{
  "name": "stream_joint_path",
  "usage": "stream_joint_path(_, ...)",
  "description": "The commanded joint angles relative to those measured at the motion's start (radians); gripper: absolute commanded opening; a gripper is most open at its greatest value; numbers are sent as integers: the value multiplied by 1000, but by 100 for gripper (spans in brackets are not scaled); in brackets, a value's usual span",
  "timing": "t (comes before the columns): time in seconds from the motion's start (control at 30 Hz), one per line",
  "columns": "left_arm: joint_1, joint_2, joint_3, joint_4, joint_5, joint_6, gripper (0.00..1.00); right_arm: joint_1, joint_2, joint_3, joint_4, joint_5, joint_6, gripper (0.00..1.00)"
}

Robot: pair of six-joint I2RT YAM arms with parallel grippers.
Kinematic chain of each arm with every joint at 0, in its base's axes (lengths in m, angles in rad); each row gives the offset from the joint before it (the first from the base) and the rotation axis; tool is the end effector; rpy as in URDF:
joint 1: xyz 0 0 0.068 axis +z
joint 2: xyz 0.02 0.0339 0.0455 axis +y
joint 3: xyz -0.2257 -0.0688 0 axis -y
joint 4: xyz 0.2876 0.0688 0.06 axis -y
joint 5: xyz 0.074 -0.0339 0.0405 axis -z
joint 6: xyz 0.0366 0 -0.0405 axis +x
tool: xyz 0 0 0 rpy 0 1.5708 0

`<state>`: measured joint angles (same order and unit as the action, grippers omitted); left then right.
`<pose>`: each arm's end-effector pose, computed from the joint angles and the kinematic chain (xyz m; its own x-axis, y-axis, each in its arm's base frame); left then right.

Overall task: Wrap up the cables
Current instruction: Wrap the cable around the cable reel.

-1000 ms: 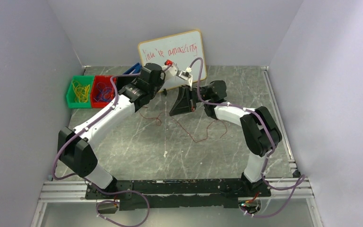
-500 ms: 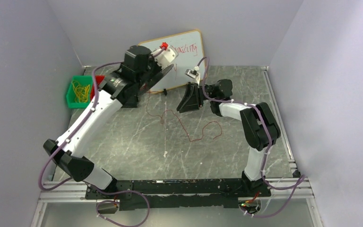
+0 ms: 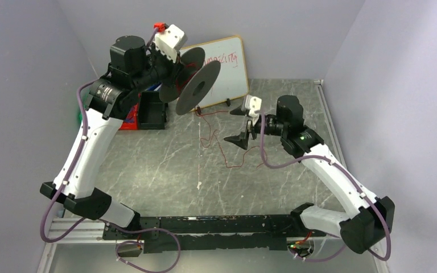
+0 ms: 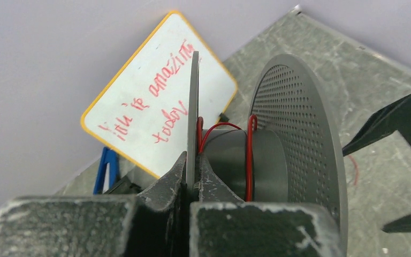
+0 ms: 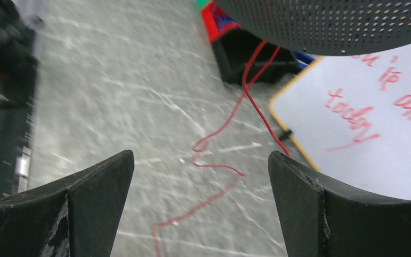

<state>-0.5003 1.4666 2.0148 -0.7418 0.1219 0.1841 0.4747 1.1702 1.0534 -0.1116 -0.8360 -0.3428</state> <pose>0.2778 -0.1569 0.5178 -0.0596 0.2397 -0.9690 0.6019 0.7830 0.1566 0.2727 0.1707 0.3251 0.1294 -0.1869 -0.9738 -0.9617 0.2157 -0.1692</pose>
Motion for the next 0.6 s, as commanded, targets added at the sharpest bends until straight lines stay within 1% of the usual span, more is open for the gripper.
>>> stream_joint_path(0.0,15,14,87,65,150,-96,3,-1,-4,-62,-85,137,-366,99)
stream_joint_path(0.03,16,19,93,65,155,-100,2,0,-2,-63,-84,134,-391,99)
stream_joint_path(0.17,23,31,99,64,173,-117,3,8,77,27,-117,136,-327,99)
stream_joint_path(0.27,29,39,101,70,180,-132,3,21,118,69,-89,147,-265,99)
stream_joint_path(0.33,35,41,102,76,184,-146,2,49,146,100,-104,168,-274,99)
stream_joint_path(0.47,57,46,113,83,204,-176,3,84,186,103,-79,167,-279,99)
stream_joint_path(0.57,66,50,121,84,218,-178,2,86,214,97,-48,114,-254,99)
